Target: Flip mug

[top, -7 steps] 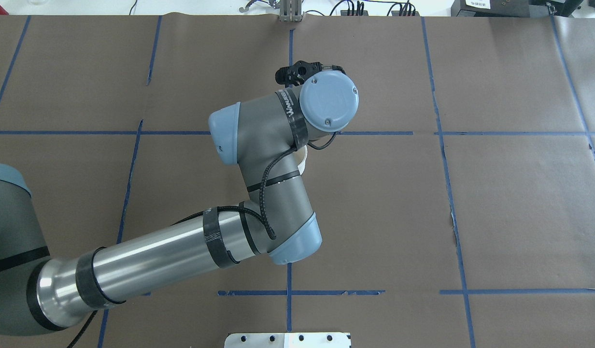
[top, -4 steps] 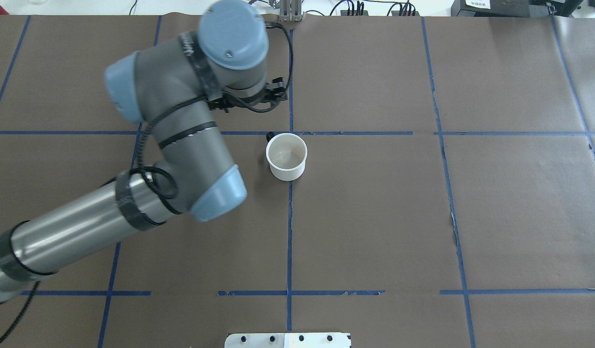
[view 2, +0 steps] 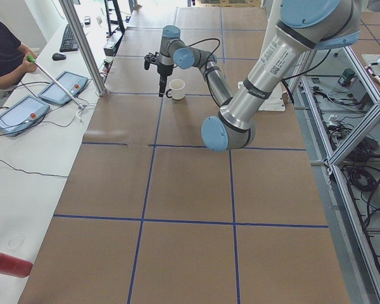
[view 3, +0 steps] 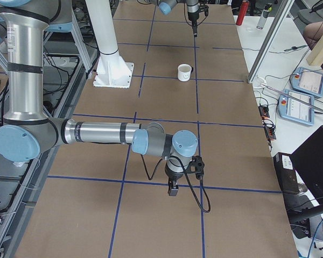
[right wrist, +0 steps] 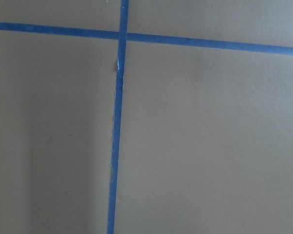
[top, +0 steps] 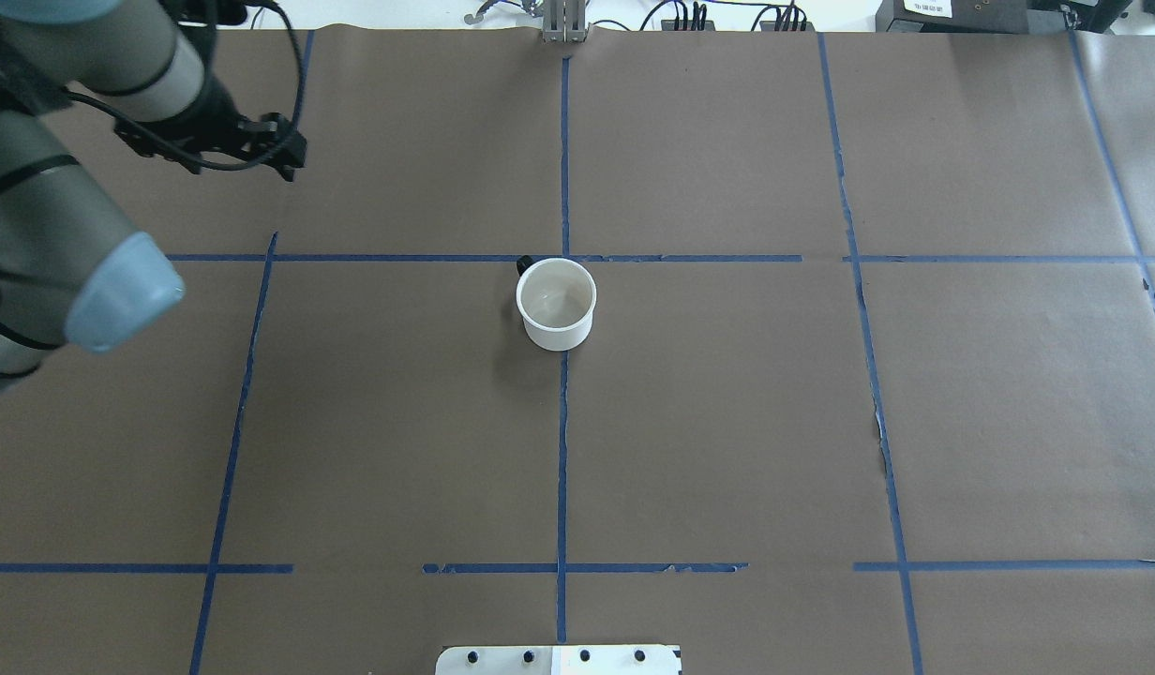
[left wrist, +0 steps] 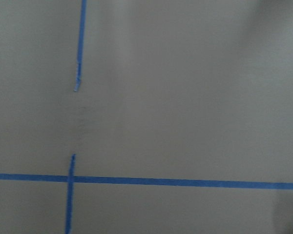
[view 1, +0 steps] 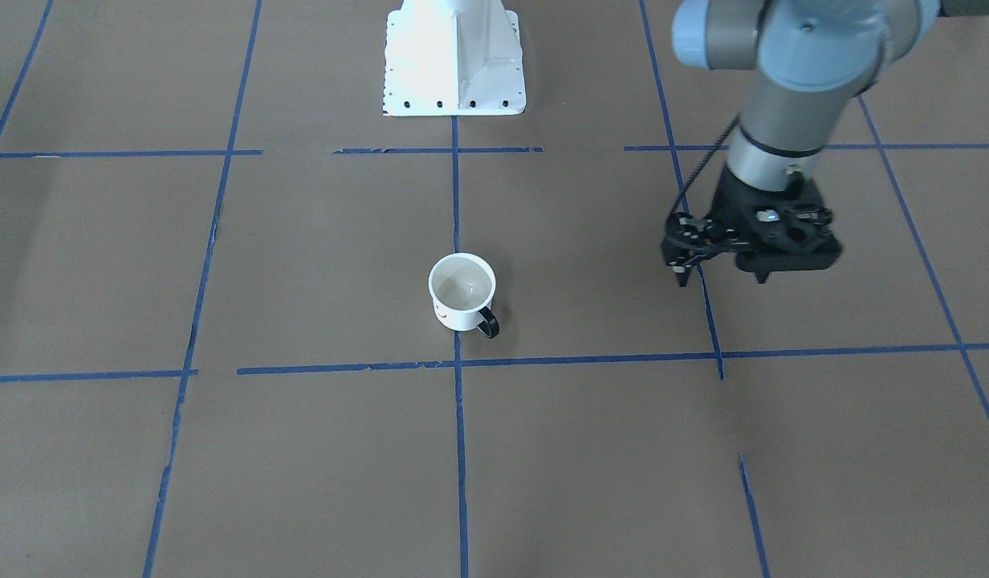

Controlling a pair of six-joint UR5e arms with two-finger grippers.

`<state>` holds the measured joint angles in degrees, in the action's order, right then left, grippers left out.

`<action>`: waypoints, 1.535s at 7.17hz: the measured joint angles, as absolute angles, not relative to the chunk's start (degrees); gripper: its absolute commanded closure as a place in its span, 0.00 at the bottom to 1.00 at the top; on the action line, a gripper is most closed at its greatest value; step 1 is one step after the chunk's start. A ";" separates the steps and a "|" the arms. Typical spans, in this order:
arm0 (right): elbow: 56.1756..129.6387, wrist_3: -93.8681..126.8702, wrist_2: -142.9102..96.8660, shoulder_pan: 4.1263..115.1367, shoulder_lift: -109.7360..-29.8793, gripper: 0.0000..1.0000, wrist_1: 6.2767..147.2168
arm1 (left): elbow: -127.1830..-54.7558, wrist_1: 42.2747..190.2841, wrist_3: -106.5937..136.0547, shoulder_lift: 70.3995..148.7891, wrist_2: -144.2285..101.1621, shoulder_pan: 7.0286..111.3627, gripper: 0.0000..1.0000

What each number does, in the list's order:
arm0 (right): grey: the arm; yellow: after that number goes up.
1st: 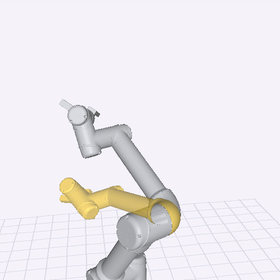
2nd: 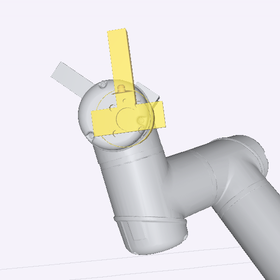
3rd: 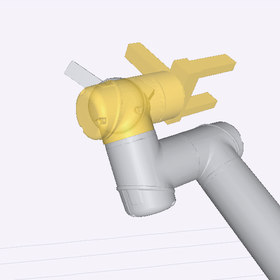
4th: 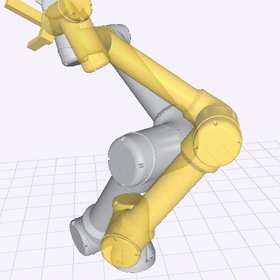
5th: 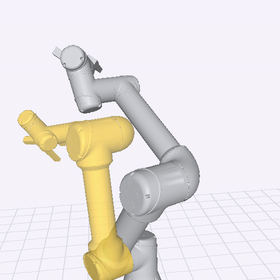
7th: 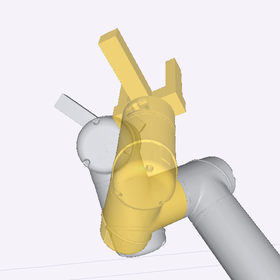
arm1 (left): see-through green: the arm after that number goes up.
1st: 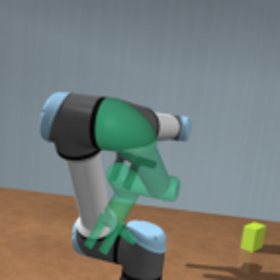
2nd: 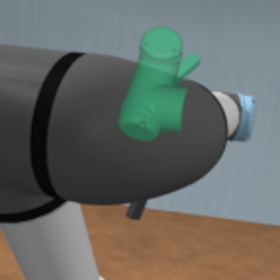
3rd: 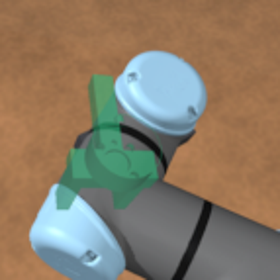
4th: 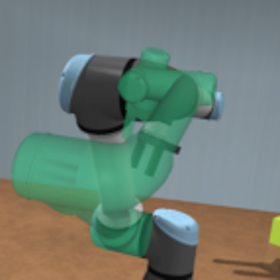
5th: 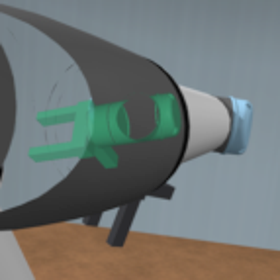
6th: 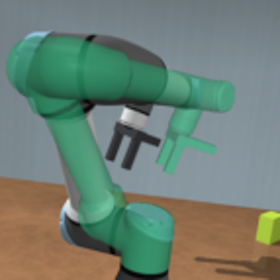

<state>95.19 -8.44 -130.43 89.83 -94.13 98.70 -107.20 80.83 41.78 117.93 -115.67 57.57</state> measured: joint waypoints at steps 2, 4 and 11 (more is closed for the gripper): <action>95.19 -8.44 -130.43 89.83 -94.13 0.00 98.70 | -111.00 80.65 23.03 106.77 -122.06 70.94 0.00; 95.18 -8.44 -130.43 89.82 -94.14 0.00 98.70 | -109.30 81.15 1.96 94.68 -124.87 81.70 0.00; 95.18 -8.44 -130.43 89.82 -94.13 0.00 98.70 | -96.28 88.43 -17.06 84.66 -130.79 92.25 0.00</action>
<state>95.18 -8.44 -130.43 89.82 -94.13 98.70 -96.28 88.43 -17.06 84.66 -130.79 92.25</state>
